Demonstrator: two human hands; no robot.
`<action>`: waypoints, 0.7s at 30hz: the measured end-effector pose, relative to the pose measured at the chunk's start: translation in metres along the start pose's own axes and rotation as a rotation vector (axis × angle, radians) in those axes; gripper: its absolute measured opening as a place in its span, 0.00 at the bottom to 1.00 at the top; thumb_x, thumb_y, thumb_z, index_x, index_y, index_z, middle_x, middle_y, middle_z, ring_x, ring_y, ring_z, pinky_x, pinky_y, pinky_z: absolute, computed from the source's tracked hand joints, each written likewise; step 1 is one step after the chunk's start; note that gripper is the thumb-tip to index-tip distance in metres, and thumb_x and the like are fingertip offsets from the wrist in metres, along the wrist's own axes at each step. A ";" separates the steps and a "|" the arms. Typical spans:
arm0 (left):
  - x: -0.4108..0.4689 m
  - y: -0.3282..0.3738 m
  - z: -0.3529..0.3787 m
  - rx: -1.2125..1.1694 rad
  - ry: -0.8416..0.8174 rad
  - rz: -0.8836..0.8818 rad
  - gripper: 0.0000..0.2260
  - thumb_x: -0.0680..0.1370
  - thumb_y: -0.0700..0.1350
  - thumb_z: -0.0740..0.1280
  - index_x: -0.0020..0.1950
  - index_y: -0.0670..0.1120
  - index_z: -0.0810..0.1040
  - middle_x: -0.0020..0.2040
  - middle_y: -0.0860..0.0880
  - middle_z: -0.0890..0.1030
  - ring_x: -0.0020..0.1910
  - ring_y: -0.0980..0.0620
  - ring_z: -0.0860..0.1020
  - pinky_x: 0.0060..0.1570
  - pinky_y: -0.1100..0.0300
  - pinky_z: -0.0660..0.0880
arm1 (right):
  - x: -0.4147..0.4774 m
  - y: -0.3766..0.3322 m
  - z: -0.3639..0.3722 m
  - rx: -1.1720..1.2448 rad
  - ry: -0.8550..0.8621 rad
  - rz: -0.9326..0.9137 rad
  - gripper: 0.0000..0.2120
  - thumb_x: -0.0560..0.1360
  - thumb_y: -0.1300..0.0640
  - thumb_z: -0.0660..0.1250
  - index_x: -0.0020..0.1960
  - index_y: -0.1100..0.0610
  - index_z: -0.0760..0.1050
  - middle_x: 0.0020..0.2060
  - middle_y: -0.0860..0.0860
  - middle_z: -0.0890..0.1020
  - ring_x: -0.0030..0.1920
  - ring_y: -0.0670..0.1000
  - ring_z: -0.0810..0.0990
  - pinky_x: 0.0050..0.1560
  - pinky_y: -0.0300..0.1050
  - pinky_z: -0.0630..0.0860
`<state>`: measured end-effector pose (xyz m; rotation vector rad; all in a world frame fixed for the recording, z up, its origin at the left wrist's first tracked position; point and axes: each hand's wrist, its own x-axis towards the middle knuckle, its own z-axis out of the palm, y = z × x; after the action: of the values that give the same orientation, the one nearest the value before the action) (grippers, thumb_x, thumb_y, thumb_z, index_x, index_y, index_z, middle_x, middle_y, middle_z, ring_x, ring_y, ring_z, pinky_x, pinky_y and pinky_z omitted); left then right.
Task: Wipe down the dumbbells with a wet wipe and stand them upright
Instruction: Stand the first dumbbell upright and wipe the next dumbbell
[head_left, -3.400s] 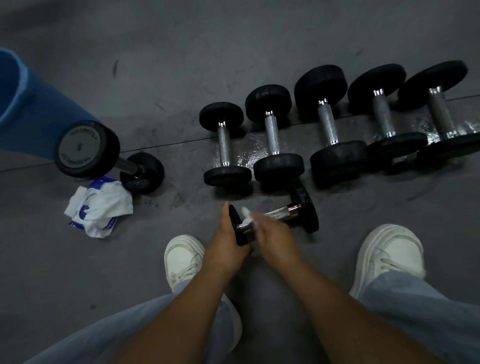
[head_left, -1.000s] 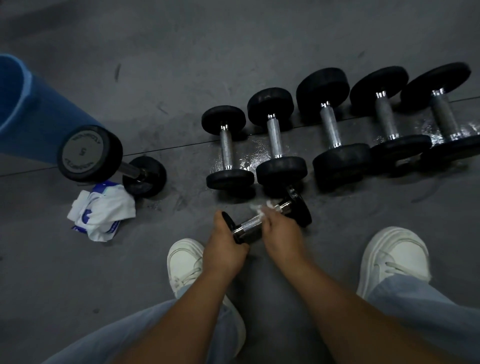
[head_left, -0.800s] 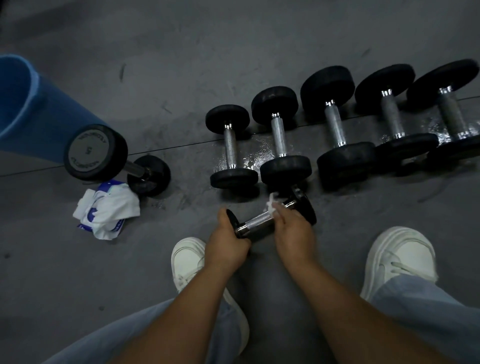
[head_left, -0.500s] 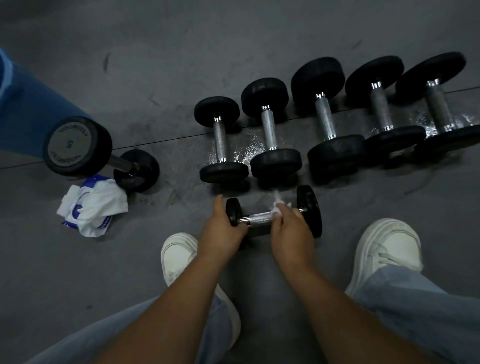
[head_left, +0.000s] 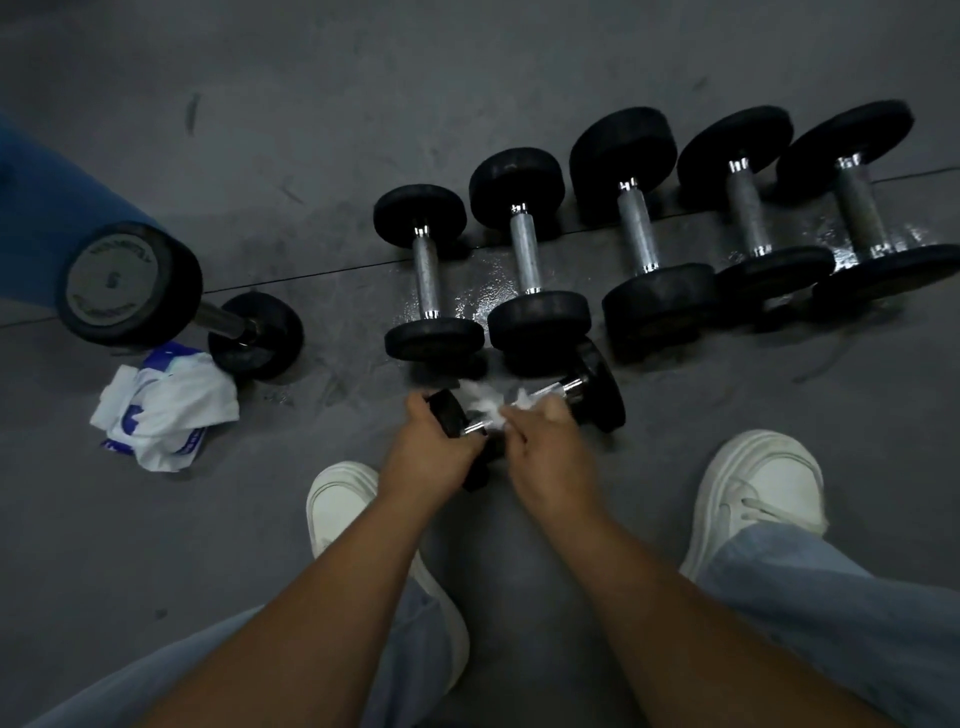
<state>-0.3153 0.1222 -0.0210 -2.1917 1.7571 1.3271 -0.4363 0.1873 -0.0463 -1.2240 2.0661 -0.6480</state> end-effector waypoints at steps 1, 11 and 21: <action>-0.004 0.000 0.002 0.000 0.050 0.010 0.27 0.72 0.50 0.72 0.65 0.49 0.62 0.55 0.45 0.81 0.53 0.42 0.80 0.54 0.50 0.77 | 0.005 0.002 -0.002 -0.044 0.089 -0.026 0.11 0.75 0.57 0.67 0.55 0.50 0.82 0.51 0.53 0.75 0.48 0.57 0.77 0.44 0.51 0.78; -0.009 -0.009 0.016 0.003 -0.023 0.078 0.37 0.72 0.40 0.70 0.73 0.51 0.52 0.55 0.42 0.81 0.52 0.41 0.80 0.53 0.48 0.78 | 0.023 0.013 -0.006 -0.250 0.079 -0.279 0.13 0.70 0.56 0.58 0.45 0.54 0.81 0.43 0.50 0.82 0.44 0.56 0.78 0.40 0.48 0.77; -0.006 -0.010 0.013 0.014 -0.025 0.073 0.38 0.72 0.41 0.70 0.75 0.51 0.51 0.56 0.43 0.80 0.54 0.41 0.80 0.54 0.47 0.77 | 0.012 0.016 0.002 0.030 0.113 0.064 0.16 0.75 0.65 0.62 0.61 0.59 0.78 0.53 0.57 0.73 0.47 0.58 0.77 0.51 0.45 0.72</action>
<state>-0.3148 0.1376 -0.0301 -2.1137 1.8486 1.3456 -0.4481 0.1837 -0.0615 -1.1226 2.1716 -0.7303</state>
